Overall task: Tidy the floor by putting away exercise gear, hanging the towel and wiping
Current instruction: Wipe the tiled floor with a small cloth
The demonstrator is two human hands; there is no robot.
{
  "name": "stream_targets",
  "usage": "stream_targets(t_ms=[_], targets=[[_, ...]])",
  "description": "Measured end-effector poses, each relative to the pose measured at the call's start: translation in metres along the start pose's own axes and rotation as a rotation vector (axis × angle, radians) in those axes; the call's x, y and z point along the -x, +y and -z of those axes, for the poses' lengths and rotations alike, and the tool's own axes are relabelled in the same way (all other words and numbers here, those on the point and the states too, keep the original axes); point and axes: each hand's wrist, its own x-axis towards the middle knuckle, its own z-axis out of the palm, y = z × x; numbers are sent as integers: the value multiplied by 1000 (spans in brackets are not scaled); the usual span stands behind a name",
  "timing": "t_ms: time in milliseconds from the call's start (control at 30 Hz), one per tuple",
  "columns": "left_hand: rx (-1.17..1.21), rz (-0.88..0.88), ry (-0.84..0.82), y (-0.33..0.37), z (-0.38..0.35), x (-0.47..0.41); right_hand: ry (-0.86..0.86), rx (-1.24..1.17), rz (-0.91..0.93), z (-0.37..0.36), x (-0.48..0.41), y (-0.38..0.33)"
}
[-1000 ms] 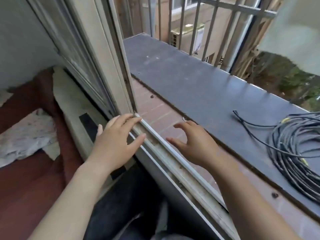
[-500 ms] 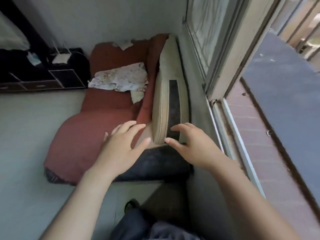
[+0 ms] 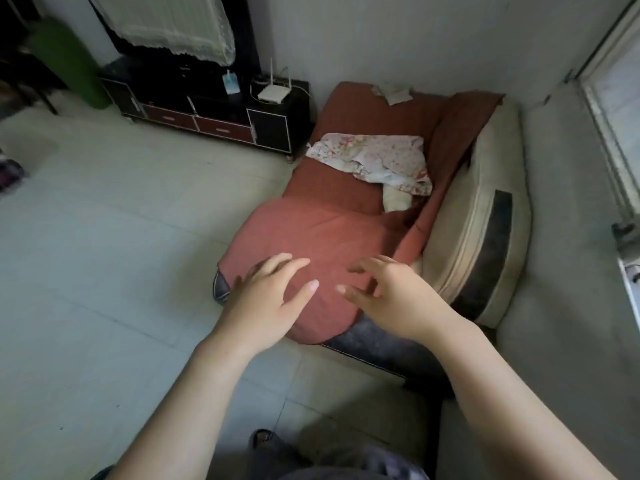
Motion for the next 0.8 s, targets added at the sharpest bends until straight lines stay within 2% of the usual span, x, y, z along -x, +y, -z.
stream_targets(t_ms=[267,367,533,633,800], targets=[[-48,225,183,-140,81,58,-165,86,238,-94,-81,-132],[-20,314,295,-177,105,89,-268,109,361,-120,-98,-187],[61,451,398,-216,127,128,-342,191,531,-148,-123,-253],[82,515,439,-236,134,146,-383,230,570,-166,-134,-278],[86,592,453,-265,144,137,-360,236,519,-185,-169,-294]])
